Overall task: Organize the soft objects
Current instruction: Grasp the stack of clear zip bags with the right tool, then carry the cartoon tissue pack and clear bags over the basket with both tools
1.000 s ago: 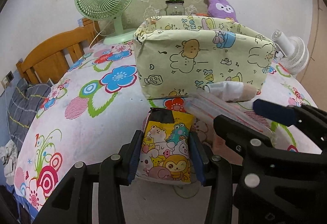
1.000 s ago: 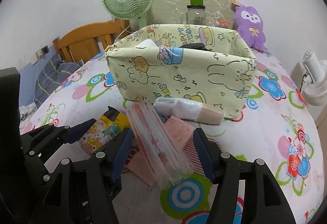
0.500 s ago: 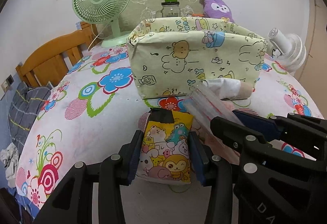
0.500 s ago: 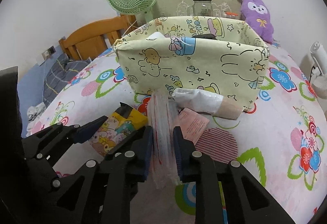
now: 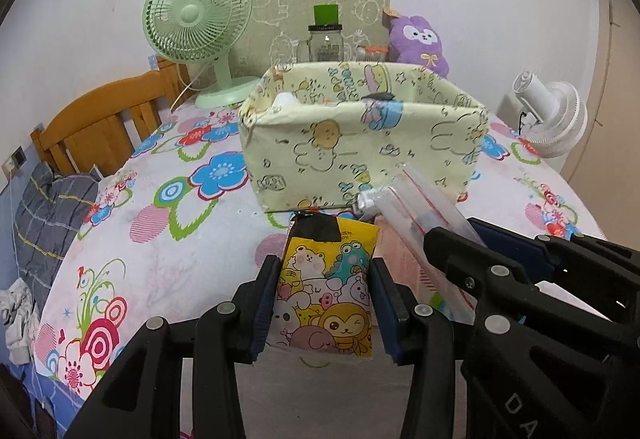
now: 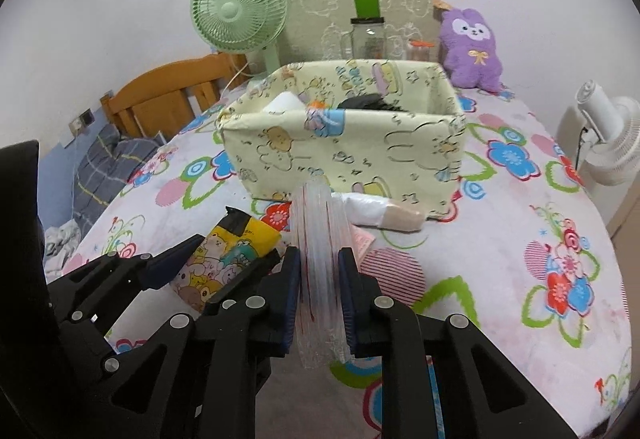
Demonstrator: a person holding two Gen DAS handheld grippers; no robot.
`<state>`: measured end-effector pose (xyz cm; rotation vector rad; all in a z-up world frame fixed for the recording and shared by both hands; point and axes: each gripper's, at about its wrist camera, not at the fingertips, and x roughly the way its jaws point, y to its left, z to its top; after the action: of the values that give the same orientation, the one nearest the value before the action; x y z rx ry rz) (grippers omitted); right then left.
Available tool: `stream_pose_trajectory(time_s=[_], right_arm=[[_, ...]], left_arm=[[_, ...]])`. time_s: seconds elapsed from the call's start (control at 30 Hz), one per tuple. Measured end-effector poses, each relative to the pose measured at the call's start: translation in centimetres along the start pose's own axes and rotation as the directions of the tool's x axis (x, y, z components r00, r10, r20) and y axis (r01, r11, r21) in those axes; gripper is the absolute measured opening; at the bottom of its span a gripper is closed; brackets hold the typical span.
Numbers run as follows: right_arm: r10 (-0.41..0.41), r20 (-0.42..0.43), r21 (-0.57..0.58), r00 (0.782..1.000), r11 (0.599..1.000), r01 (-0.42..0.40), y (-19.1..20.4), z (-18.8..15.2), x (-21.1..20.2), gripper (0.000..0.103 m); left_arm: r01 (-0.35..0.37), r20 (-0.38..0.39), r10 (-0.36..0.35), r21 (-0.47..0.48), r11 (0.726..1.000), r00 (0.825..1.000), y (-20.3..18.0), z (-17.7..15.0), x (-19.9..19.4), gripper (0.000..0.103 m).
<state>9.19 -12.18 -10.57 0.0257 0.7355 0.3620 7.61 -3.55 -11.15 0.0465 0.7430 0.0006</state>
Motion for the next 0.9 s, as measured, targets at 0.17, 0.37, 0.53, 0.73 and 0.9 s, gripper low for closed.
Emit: stream_pose_trajectory(time_s=[0.17,0.37,0.53,0.73,0.9], right_arm=[[-0.026,0.015,0.019,1.000,0.999,0.026,-0.5,0.4,-1.3,0.022],[-0.060,0.028,0.026,0.998,0.998,0.059,-0.8,1.1,-2.8,0.022],[-0.074,0.048,0.032,0.996,0.997,0.073,-1.0,1.9,-4.1,0.022],[-0.081,0.080,0.029,0.994,0.996,0.079,-1.1,3.0,-5.5,0.022],[-0.083,0.094,0.030,0.992,0.996,0.080,-1.0,4.0,-6.2,0.022]], left_arm=[[0.003,0.023,-0.003,0.005,1.000,1.000,-0.6,0.6,-1.2,0.046],[0.002,0.047,-0.003,0.014,1.000,0.999,-1.2,1.4,-2.5,0.046],[0.006,0.067,-0.007,0.024,1.000,0.998,-1.5,2.4,-3.5,0.046],[0.004,0.096,-0.007,0.036,0.999,0.995,-1.8,3.7,-4.6,0.046],[0.004,0.113,-0.008,0.040,0.999,0.994,-1.9,4.6,-5.2,0.046]])
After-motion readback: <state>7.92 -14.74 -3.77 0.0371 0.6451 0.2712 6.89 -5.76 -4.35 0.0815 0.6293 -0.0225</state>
